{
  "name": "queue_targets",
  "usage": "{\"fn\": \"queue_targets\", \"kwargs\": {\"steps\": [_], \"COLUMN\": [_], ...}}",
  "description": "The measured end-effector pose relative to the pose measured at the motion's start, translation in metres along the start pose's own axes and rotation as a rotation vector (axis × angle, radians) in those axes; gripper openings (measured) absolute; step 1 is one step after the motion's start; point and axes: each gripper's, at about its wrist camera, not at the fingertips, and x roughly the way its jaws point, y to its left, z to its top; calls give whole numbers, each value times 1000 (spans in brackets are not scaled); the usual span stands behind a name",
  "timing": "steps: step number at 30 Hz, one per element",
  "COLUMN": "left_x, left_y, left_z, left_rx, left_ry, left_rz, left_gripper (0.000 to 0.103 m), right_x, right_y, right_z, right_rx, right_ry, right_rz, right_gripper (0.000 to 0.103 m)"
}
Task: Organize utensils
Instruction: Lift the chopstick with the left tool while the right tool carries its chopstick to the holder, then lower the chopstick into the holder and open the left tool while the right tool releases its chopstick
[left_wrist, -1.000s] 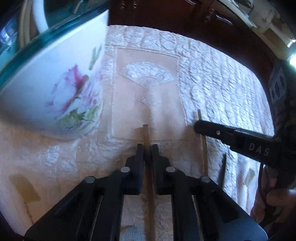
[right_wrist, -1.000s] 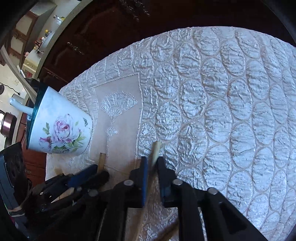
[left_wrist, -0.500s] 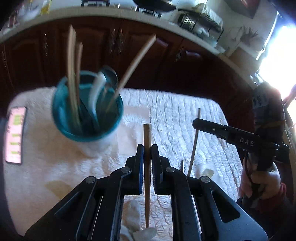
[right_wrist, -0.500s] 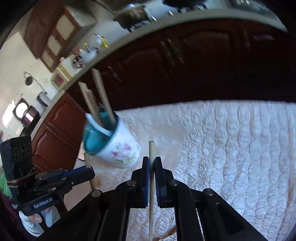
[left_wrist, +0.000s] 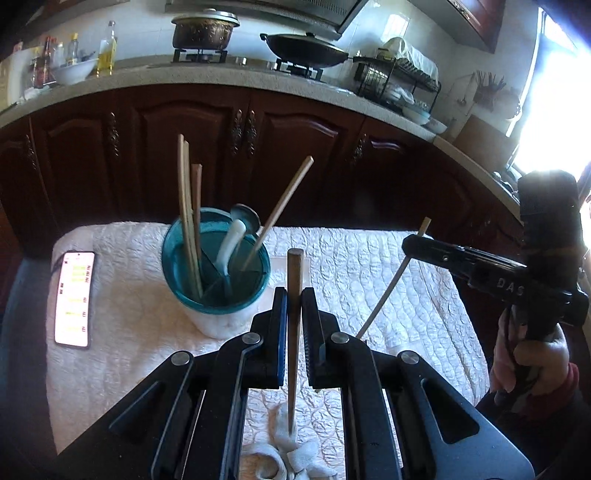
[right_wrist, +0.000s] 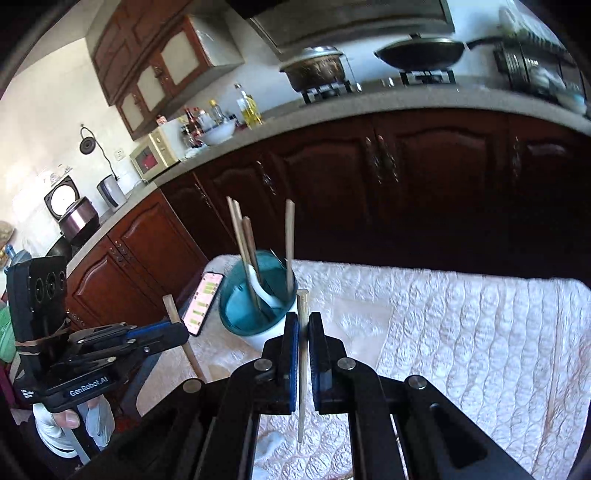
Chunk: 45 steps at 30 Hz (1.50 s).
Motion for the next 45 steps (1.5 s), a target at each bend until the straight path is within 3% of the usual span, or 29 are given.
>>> {"fn": "queue_targets", "kwargs": {"steps": [9,18,24,30,39,45], "left_x": [-22,-56,-76,-78,-37,-7], "left_y": [9,27,39,52,73,77], "left_z": [11,39,65,80,77,64], "left_rx": [-15,-72,-102,-105,-102,-85], "left_ry": [-47,-104,-191,-265,-238,-187], "left_rz": [10,-47,-7,103,214,250], "left_gripper": [6,6,6,6,6,6], "right_x": [-18,-37,-50,-41,13,49], "right_y": [20,26,38,56,64,55], "right_z": [17,41,71,99,114,104], "right_rx": [-41,-45,-53,-88,-119,-109], "right_ry": [-47,-85,-173,-259,-272,-221], "right_rz": [10,70,73,19,-69,-81], "right_gripper": [5,5,5,5,5,5]}}
